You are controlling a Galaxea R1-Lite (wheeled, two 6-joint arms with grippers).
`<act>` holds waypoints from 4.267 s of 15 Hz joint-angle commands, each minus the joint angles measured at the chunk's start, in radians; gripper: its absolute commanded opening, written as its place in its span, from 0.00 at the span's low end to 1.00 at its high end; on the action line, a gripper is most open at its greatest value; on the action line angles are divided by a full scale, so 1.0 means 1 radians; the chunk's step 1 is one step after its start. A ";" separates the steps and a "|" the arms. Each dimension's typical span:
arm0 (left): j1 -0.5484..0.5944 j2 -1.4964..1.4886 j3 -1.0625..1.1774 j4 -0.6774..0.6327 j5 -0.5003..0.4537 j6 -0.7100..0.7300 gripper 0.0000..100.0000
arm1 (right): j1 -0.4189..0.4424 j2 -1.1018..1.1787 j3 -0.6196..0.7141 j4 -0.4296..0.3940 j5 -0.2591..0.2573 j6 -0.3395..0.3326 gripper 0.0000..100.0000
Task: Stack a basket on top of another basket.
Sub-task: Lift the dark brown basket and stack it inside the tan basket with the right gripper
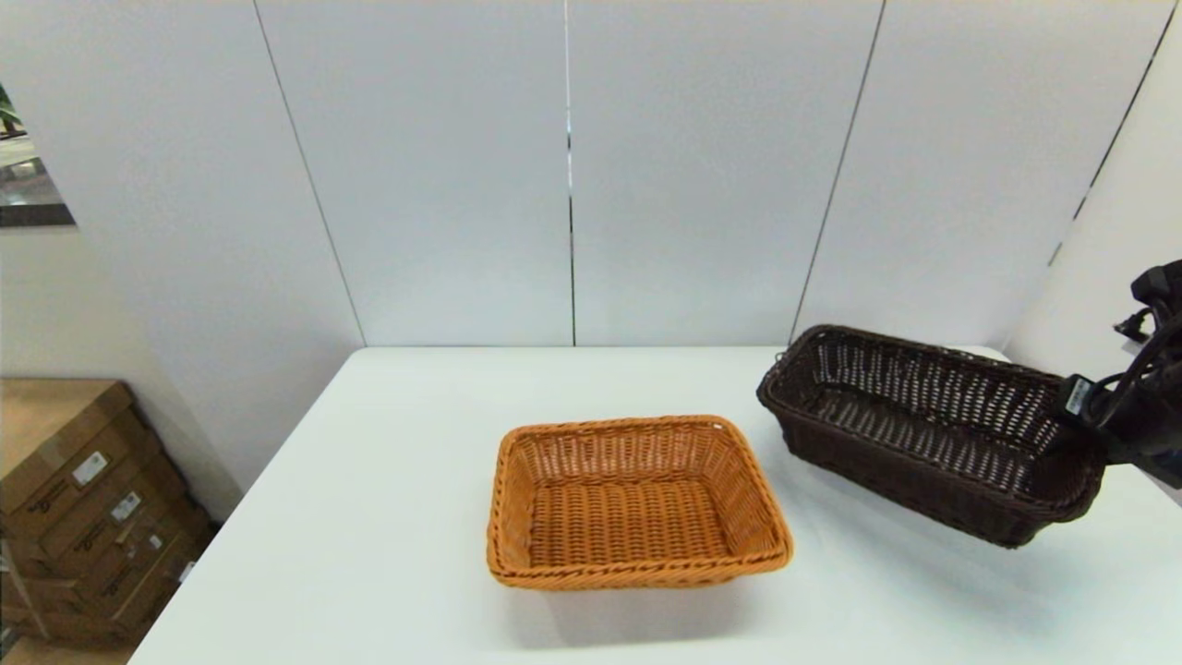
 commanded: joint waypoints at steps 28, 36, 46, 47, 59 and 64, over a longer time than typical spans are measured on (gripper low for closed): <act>0.000 0.000 0.002 -0.001 0.001 -0.001 1.00 | 0.684 0.058 -0.376 0.230 0.193 -0.011 0.00; 0.000 0.000 0.002 -0.001 0.001 -0.001 1.00 | 0.682 0.186 -0.413 0.227 0.192 -0.031 0.00; 0.000 0.000 0.002 -0.002 0.001 -0.001 1.00 | 0.708 0.212 -0.437 0.227 0.196 -0.023 0.00; 0.000 0.000 0.002 -0.001 0.001 -0.001 1.00 | 0.707 0.219 -0.437 0.227 0.196 -0.023 0.00; 0.000 0.000 0.002 -0.001 0.001 -0.001 1.00 | 0.675 0.305 -0.436 0.206 0.192 -0.025 0.00; 0.000 0.000 0.002 -0.001 0.001 -0.001 1.00 | 0.645 0.356 -0.436 0.184 0.184 -0.028 0.00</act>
